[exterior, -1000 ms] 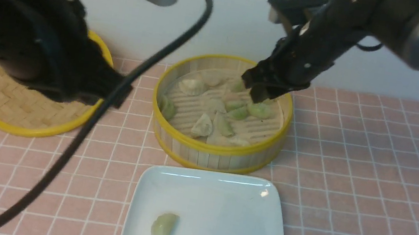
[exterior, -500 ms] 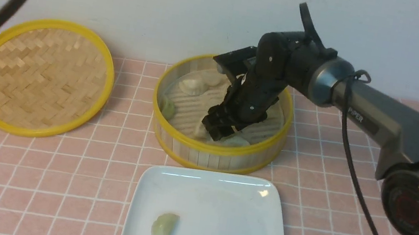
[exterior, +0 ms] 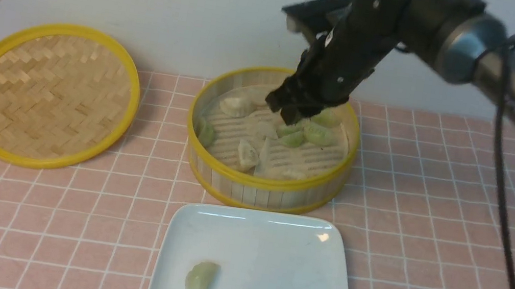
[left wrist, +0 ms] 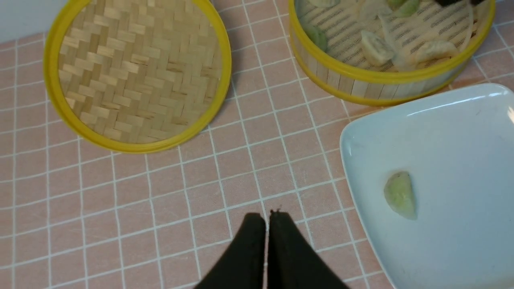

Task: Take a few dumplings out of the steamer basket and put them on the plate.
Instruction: Use the right arm to put the dumpling into the plate

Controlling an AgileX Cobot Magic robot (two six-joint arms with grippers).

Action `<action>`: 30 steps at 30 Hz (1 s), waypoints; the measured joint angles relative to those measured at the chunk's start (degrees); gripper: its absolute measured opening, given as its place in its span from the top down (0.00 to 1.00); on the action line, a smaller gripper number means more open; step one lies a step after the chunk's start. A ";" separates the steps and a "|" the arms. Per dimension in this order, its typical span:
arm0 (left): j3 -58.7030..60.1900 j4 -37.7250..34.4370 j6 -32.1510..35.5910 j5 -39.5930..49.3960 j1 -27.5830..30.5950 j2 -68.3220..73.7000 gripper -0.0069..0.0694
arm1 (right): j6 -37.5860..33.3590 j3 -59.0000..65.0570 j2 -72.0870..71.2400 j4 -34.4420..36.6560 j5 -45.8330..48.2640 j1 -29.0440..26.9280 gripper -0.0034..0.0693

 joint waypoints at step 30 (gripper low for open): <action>0.00 -0.33 0.16 0.63 0.00 0.00 0.92 | 3.17 36.40 -11.69 11.20 -8.07 8.67 0.25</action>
